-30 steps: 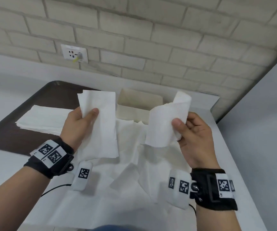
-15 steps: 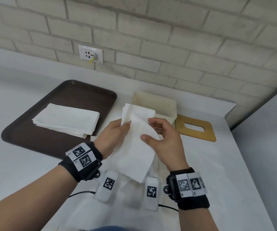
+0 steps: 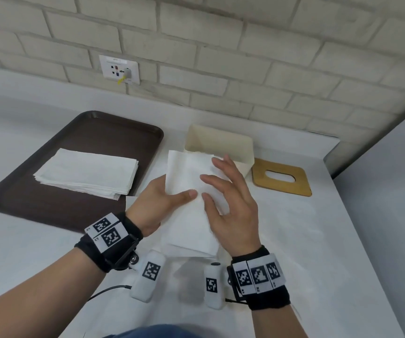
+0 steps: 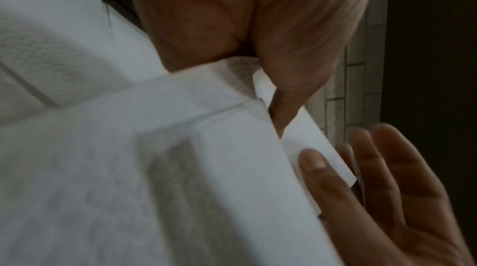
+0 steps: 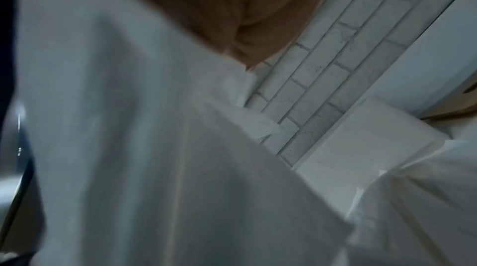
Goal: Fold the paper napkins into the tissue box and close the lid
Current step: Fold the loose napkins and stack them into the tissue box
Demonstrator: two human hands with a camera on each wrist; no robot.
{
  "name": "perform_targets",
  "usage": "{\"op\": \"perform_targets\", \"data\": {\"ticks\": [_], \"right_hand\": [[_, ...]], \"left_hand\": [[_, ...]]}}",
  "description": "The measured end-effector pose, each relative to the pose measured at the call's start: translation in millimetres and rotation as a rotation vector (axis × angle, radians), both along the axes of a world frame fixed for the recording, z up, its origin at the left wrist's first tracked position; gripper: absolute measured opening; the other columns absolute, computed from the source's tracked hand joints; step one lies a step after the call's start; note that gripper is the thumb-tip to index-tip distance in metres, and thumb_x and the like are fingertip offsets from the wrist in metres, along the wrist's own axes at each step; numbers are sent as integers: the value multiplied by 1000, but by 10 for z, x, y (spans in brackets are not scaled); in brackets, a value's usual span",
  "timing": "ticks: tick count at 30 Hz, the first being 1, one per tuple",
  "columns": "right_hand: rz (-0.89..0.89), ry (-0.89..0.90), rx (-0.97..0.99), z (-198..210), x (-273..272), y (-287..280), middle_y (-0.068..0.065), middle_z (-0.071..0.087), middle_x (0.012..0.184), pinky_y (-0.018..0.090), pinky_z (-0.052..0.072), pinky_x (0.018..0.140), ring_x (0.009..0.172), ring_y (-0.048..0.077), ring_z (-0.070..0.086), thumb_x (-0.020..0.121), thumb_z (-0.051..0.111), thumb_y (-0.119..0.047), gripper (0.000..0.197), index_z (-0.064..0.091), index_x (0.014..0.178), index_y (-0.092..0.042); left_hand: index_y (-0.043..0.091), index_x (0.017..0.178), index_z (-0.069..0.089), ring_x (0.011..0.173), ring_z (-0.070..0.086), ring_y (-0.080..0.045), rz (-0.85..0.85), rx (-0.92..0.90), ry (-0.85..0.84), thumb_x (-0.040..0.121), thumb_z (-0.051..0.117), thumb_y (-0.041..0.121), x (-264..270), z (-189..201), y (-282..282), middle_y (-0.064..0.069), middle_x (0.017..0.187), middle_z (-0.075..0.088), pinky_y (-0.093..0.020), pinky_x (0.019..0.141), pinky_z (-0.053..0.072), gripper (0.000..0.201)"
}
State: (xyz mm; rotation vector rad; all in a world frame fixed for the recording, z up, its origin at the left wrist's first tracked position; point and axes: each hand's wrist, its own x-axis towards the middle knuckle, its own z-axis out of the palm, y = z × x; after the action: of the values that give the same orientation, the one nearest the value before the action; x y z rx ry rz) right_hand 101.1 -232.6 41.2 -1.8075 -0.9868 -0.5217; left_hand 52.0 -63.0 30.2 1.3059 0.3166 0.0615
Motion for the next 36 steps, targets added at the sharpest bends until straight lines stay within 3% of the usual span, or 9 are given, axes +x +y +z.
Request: {"op": "perform_targets", "data": {"ticks": [5,8,10,13,17,21,26,31,36], "right_hand": [[-22,327,-84,-64,-30,-460,-14,59,138,43,45,112,135,13,53,89,76,-8,47,63,131,-24],[112,505,-549,-146,-166,-732,-36,25,154,18,22,121,148,-6,20,78,85,-45,90,32,152,-47],[134,471,-780,-272,-241,-749,-29,6,163,19,13,121,152,-5,-1,77,83,-52,109,12,159,-45],[9,254,-758,-453,-257,-605,-12,31,161,25,38,112,147,8,28,90,70,-24,72,37,153,-33],[-133,125,-605,-534,-110,-435,-9,70,104,36,59,69,89,15,69,92,64,-6,21,72,106,-19],[-14,337,-555,-392,-21,-453,-13,63,120,34,55,92,109,7,61,95,65,-17,24,69,118,-25],[163,384,-1024,-300,-164,-564,-22,12,163,25,35,110,151,3,3,85,74,-47,55,53,135,-41],[110,267,-865,-456,-58,-504,-5,66,118,37,54,87,106,18,65,91,68,-7,10,72,96,-15],[18,339,-547,-278,93,-473,-11,70,101,28,58,82,94,4,67,87,77,-12,7,74,91,-17]], "left_hand": [[9,121,69,106,75,-30,240,137,-59,89,79,10,-32,46,439,-5,114,79,-45,89,62,34],[8,122,68,108,75,-27,383,152,-100,91,75,5,-109,120,803,-4,116,78,-43,92,61,32],[11,122,68,109,74,-23,449,165,-105,92,73,3,-164,136,988,0,115,78,-41,92,60,31],[7,131,64,112,73,-22,484,174,-91,93,73,4,-238,89,1113,-2,122,76,-44,96,58,40],[14,119,70,108,74,-23,476,203,-48,92,75,5,-330,27,1079,-2,117,77,-50,100,56,29],[16,118,70,108,75,-24,463,232,-46,92,76,7,-372,-1,1059,-1,117,78,-53,101,56,28],[16,118,70,106,75,-21,462,229,-52,92,76,8,-379,-35,1043,1,115,78,-50,100,57,28],[21,114,70,104,75,-18,424,239,-41,91,77,9,-339,-82,964,4,113,79,-46,97,58,26],[20,117,70,108,74,-22,397,259,-22,91,78,13,-291,-135,984,2,116,78,-50,101,56,28]]}}
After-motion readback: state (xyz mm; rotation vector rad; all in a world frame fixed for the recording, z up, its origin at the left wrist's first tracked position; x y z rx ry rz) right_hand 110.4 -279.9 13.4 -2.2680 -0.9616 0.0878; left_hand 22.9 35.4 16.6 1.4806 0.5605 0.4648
